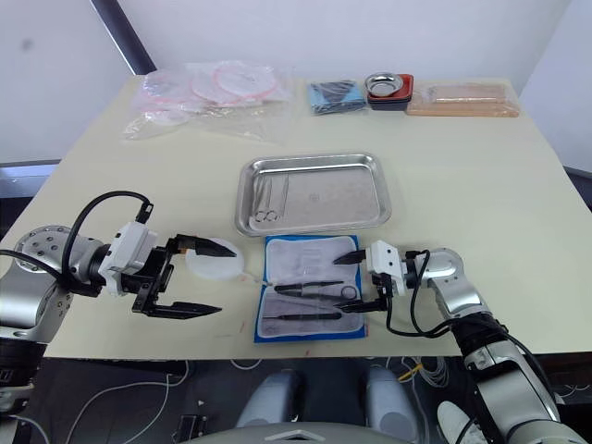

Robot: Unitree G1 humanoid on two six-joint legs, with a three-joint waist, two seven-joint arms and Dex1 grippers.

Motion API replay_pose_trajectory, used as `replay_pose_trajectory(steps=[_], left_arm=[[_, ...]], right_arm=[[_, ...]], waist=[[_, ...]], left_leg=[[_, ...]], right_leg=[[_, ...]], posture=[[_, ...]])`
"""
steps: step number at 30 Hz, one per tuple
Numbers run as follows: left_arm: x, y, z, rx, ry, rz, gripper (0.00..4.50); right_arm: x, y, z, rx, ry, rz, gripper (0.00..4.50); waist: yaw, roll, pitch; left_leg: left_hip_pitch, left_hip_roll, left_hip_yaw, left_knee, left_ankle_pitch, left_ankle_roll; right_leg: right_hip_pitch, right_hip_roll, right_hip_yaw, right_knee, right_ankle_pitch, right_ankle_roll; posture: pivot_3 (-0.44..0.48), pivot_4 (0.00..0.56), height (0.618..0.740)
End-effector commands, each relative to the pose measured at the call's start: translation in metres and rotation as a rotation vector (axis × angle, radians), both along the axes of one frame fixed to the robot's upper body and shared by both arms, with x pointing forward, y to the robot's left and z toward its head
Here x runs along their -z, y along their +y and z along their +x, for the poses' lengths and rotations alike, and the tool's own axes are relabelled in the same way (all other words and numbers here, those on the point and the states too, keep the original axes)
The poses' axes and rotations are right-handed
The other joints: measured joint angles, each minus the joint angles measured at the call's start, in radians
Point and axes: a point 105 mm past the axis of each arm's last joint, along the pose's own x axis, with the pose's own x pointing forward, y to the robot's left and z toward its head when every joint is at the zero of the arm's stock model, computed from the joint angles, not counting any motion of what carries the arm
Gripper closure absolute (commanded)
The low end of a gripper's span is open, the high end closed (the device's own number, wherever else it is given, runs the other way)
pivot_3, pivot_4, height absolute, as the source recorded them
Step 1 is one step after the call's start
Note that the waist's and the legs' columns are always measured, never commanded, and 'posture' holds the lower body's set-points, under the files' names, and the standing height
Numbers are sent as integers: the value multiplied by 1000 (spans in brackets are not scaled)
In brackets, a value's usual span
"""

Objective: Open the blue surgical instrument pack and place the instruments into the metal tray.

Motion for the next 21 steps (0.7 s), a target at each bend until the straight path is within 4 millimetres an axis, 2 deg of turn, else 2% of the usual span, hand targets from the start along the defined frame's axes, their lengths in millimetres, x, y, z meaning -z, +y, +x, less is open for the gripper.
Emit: replay_pose_trajectory(steps=[1, 11, 21], left_arm=[[-7, -3, -8, 68, -17, -4, 45], [-9, -4, -4, 58, -28, -18, 45], [28, -25, 32, -4, -152, 70, 45]], right_arm=[[38, -19, -13, 12, 115, -144, 0], [39, -18, -10, 23, 112, -146, 0], [40, -10, -11, 25, 110, -130, 0]], waist=[[0, 0, 1], [2, 0, 1], [2, -1, 0]], left_leg=[[0, 0, 0, 0, 0, 0], [0, 0, 4, 0, 0, 0], [2, -3, 5, 0, 0, 0]], right_leg=[[0, 0, 0, 0, 0, 0], [0, 0, 0, 0, 0, 0], [0, 1, 1, 2, 2, 3]], posture=[[0, 150, 740], [0, 150, 740], [0, 150, 740]])
